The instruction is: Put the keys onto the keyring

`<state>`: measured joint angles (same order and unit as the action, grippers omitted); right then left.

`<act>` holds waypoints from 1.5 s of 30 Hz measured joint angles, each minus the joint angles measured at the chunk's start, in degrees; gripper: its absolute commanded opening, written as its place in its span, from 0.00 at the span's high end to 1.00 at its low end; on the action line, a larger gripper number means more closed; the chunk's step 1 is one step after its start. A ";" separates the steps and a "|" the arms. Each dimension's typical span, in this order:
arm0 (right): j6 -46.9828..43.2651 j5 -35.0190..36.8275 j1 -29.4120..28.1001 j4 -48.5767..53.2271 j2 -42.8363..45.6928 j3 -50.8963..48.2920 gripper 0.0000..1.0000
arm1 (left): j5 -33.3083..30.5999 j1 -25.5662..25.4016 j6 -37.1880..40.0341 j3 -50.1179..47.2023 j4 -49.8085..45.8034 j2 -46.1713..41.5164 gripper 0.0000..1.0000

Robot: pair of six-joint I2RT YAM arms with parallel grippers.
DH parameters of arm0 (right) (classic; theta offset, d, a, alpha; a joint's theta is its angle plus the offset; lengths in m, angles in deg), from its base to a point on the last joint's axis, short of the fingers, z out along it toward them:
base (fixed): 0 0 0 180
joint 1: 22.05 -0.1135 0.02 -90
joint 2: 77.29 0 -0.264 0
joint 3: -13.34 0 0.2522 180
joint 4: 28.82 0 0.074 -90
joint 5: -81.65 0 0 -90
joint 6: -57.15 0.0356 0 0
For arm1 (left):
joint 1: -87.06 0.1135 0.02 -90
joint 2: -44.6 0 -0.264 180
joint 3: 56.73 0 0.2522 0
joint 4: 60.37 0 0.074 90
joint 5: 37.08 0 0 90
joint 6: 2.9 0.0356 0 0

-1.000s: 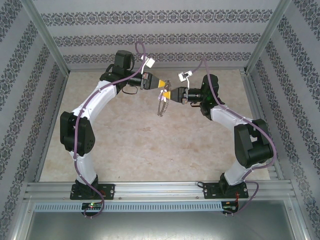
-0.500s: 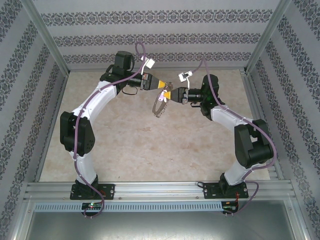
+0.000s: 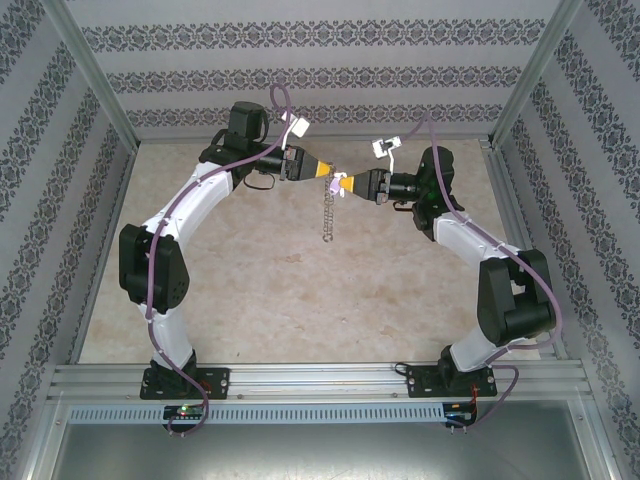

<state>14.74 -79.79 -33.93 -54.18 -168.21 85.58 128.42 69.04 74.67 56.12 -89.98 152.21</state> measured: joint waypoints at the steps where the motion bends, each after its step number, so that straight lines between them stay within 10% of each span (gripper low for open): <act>1: 0.02 -0.02 0.00 0.13 -0.02 0.28 1.00 | 0.02 0.00 0.00 0.00 0.00 0.00 1.00; 45: 0.13 -4.50 1.66 1.68 -2.01 2.73 1.00 | 0.57 -0.26 0.42 -1.03 -0.04 -0.28 1.00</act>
<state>14.87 -84.29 -32.27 -52.49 -170.22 88.32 128.99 68.78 75.09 55.09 -90.03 151.93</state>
